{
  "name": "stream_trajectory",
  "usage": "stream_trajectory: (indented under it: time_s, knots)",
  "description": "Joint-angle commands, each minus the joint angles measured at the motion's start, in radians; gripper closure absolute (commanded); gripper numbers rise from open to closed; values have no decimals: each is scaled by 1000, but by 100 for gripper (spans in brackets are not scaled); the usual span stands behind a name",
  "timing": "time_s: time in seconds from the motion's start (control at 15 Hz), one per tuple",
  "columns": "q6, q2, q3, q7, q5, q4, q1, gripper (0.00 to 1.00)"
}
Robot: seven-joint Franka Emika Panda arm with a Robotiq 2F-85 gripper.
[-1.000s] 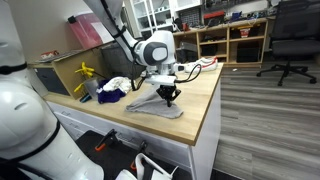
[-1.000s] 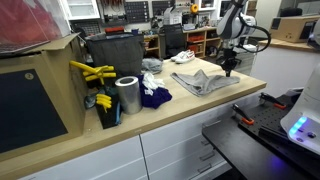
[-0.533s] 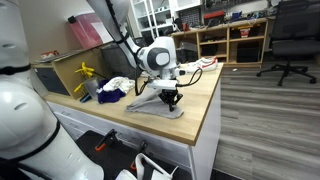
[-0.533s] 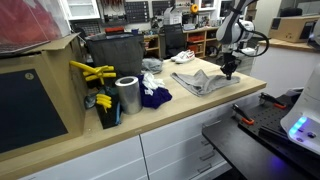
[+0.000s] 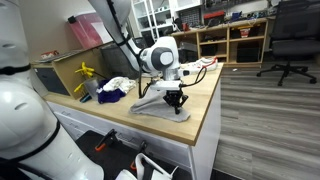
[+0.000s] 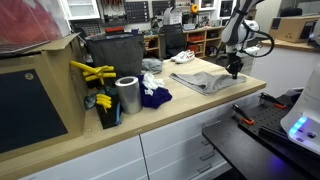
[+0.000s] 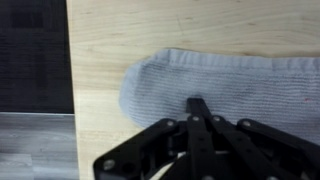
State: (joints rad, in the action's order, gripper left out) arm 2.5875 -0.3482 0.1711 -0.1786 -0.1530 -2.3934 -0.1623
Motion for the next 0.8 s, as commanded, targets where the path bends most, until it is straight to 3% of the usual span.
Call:
stream_trajectory:
  time_s: [0.0,0.33,0.4,0.53,0.73]
  knots:
    - [17,17,33,52,-43,-37,4,100]
    - [21,46,31,67,-31,-63,4,100]
    - [19,56,23,58,-21,-70,1,74]
    - [16,84,10,46,-19,-91,6,66]
    - [-3,139,-27,26,-5,-126,18,44]
